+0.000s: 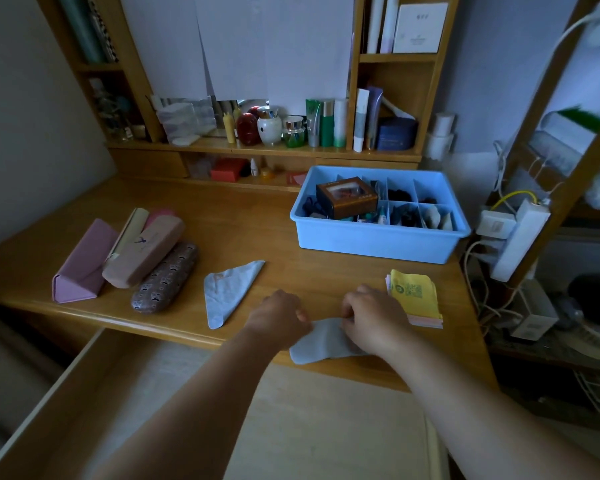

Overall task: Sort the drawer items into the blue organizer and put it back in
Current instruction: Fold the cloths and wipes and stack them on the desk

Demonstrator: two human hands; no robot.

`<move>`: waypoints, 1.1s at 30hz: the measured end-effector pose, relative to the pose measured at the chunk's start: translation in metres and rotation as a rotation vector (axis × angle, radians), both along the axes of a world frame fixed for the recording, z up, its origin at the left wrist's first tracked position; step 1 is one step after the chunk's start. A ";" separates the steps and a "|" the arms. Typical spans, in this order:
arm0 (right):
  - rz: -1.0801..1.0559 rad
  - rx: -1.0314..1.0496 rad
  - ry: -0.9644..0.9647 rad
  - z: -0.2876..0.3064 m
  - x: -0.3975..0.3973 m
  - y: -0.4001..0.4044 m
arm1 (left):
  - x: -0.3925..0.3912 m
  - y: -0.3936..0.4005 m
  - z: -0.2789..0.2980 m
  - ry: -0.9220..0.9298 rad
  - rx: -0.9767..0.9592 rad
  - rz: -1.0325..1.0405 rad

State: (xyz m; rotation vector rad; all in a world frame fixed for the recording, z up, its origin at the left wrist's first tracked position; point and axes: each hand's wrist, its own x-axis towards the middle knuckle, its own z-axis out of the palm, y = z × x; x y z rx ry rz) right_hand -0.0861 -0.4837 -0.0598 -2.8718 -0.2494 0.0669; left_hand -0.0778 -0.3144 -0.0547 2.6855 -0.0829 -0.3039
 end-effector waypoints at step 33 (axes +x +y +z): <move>-0.479 1.342 0.355 -0.004 -0.196 0.019 | -0.203 -0.032 -0.024 -0.605 -0.481 0.155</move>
